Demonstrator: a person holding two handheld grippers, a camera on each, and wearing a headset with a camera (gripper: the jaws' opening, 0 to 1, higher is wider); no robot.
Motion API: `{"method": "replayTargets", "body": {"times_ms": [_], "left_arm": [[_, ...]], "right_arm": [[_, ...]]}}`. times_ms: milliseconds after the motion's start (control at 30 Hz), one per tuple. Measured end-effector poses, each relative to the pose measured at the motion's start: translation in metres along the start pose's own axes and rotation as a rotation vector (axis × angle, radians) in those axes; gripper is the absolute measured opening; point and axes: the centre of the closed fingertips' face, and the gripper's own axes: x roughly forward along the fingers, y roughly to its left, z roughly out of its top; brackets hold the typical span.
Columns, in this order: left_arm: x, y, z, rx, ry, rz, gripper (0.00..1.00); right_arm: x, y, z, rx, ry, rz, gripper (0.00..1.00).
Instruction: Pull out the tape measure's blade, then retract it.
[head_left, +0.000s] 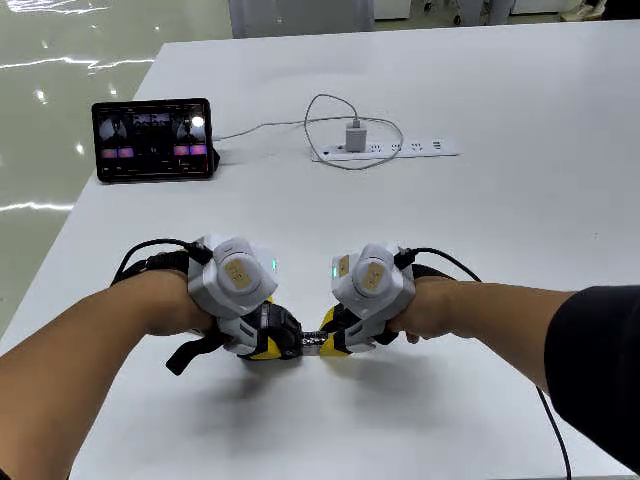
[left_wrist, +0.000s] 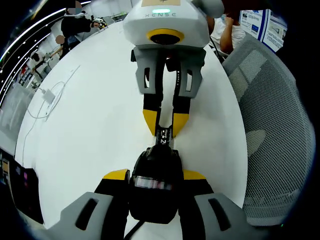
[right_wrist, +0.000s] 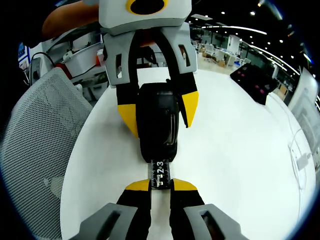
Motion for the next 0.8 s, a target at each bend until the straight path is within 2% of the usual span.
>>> {"method": "replayTargets", "body": {"times_ms": [800], "left_arm": [[0.0003, -0.0012, -0.0007, 0.002, 0.005, -0.004, 0.33]], "right_arm": [[-0.0094, 0.0, -0.009, 0.011, 0.005, -0.012, 0.1]]}}
